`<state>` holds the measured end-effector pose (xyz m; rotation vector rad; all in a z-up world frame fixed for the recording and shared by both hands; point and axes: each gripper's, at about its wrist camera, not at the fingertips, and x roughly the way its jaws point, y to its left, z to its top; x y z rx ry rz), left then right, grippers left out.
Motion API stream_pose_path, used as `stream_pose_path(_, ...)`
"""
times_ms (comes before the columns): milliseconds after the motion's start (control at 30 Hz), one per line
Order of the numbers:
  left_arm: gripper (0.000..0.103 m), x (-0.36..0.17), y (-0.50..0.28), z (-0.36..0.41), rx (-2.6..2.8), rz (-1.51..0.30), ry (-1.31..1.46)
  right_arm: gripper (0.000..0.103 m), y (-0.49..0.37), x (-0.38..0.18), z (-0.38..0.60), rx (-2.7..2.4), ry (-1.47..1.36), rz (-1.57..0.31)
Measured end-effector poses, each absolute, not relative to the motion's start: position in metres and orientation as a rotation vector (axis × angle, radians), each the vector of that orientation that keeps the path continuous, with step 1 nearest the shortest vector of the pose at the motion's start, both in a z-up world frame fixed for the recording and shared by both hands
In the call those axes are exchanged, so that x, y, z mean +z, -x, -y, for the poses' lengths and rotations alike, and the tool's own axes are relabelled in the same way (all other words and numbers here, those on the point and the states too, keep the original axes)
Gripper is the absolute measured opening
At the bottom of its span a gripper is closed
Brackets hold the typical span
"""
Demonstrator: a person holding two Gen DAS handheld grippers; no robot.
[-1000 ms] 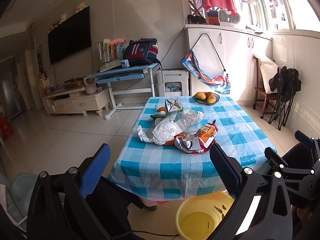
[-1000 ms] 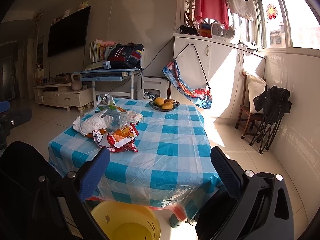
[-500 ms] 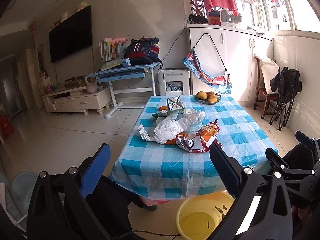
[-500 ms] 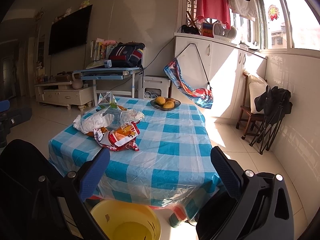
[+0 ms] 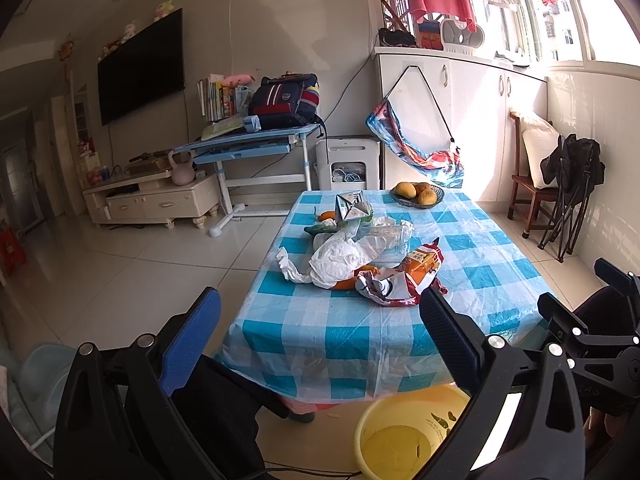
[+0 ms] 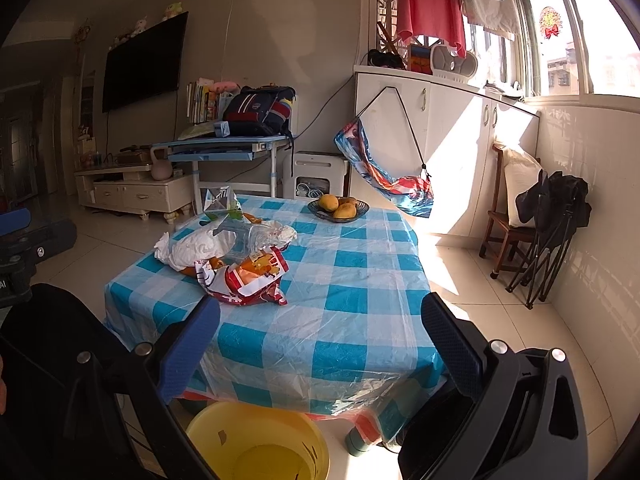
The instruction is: Collect trash
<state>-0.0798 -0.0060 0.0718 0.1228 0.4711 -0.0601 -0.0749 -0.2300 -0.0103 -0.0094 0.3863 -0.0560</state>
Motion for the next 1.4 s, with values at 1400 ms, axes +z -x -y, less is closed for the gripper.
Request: stream_pose_path(1400, 0.068, -0.038, -0.174, 0.012, -0.168, -0.730, -0.172, 0.097, -0.098, -0.063, 0.213, 0.172, -0.320, -0.722)
